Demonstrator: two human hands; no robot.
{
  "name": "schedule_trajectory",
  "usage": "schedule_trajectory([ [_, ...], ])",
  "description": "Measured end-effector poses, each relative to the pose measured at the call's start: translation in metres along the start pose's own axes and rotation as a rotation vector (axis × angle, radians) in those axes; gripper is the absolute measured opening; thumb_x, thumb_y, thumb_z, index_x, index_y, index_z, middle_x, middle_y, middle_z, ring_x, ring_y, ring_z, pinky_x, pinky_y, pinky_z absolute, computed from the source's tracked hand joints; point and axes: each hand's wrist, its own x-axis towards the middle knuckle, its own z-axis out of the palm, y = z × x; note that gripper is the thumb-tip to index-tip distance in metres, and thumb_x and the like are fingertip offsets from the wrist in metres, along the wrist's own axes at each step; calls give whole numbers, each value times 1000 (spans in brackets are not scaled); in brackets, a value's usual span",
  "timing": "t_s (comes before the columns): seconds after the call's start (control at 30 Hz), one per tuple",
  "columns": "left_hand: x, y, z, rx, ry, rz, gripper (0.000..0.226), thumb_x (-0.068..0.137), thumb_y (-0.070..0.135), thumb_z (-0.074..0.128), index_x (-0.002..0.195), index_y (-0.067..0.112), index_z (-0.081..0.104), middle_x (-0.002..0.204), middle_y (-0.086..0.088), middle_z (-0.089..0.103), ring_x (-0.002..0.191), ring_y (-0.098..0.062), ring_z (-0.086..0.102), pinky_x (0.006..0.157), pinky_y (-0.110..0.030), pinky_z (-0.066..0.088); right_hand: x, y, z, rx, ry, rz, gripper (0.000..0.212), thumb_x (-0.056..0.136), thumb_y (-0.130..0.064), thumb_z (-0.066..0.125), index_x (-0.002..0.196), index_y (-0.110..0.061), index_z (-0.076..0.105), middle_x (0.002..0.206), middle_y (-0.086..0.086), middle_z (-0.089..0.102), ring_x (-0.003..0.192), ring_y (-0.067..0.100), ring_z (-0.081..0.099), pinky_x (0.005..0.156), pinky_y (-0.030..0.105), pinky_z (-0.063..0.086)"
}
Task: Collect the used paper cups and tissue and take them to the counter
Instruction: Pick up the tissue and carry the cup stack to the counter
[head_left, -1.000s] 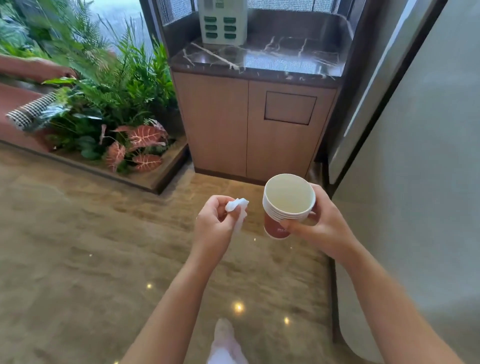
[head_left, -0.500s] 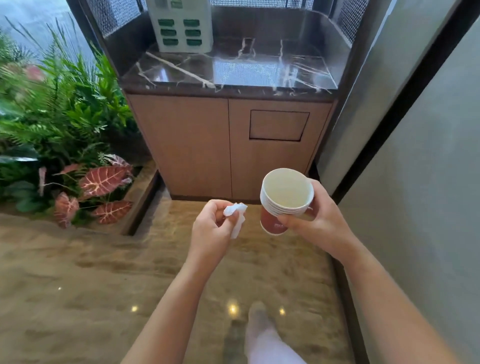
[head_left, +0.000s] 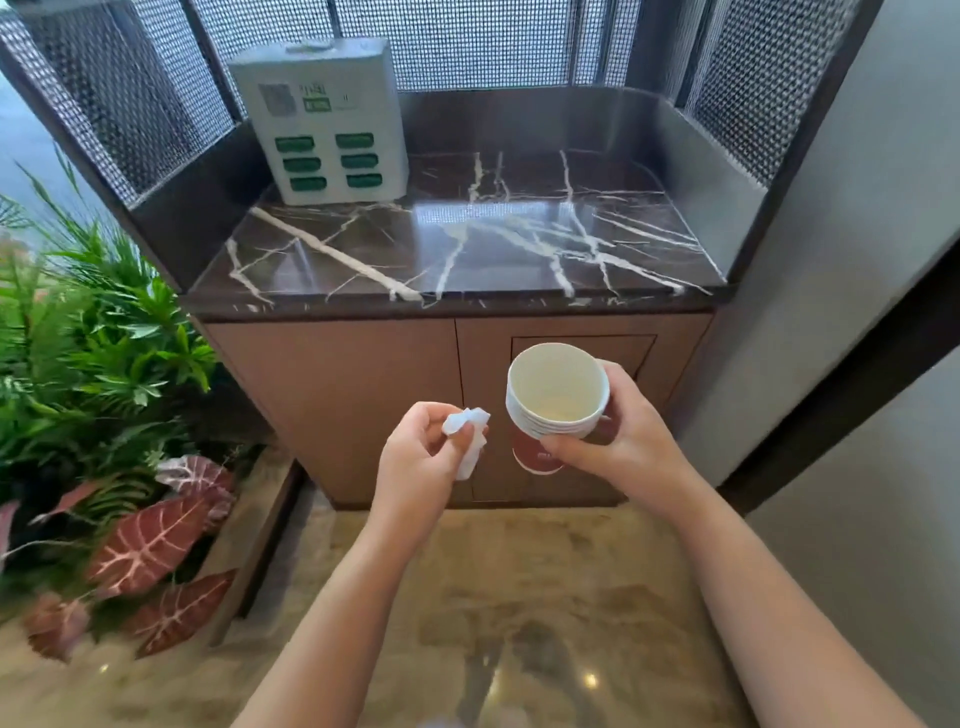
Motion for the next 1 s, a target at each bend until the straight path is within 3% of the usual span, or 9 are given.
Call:
schedule_trajectory([
  [0.1, 46, 0, 4, 2, -18, 0, 4, 87, 24, 61, 84, 26, 59, 85, 0, 74, 81, -18, 70, 75, -36, 55, 43, 5, -3, -30, 14, 0, 66, 56, -39, 80, 114, -41, 48, 108, -25, 60, 104, 3, 57, 88, 24, 48],
  [0.27, 135, -7, 14, 56, -68, 7, 4, 87, 26, 62, 84, 27, 59, 85, 2, 73, 82, -16, 70, 72, -33, 55, 118, 25, -4, -46, 49, 30, 64, 55, -39, 80, 110, -46, 48, 106, -29, 60, 101, -3, 58, 83, 14, 47],
  [0.4, 218, -8, 16, 38, -127, 9, 5, 87, 24, 61, 90, 20, 59, 90, -2, 73, 85, -18, 69, 80, -41, 55, 187, 39, -3, -68, 116, 44, 67, 54, -41, 81, 113, -41, 48, 106, -26, 61, 103, 0, 58, 86, 21, 48],
  [0.7, 366, 2, 27, 70, -210, 66, 10, 87, 22, 60, 81, 29, 57, 89, -2, 71, 86, -20, 68, 79, -42, 54, 310, 45, -10, -87, 211, 57, 59, 55, -47, 79, 106, -53, 48, 105, -34, 58, 100, -9, 56, 76, 5, 44],
  [0.87, 409, -6, 41, 120, -228, 52, 12, 87, 23, 61, 82, 32, 55, 86, 5, 69, 84, -14, 66, 71, -28, 53, 352, 60, -22, -78, 216, 103, 63, 55, -50, 79, 108, -53, 46, 107, -34, 56, 104, -8, 54, 79, 5, 43],
  [1.0, 440, -7, 46, 160, -196, 62, 16, 87, 21, 61, 79, 34, 54, 83, 9, 67, 81, -7, 64, 70, -21, 50, 387, 69, -31, -25, 211, 99, 60, 58, -34, 82, 106, -47, 50, 105, -31, 59, 102, -10, 55, 75, 3, 43],
])
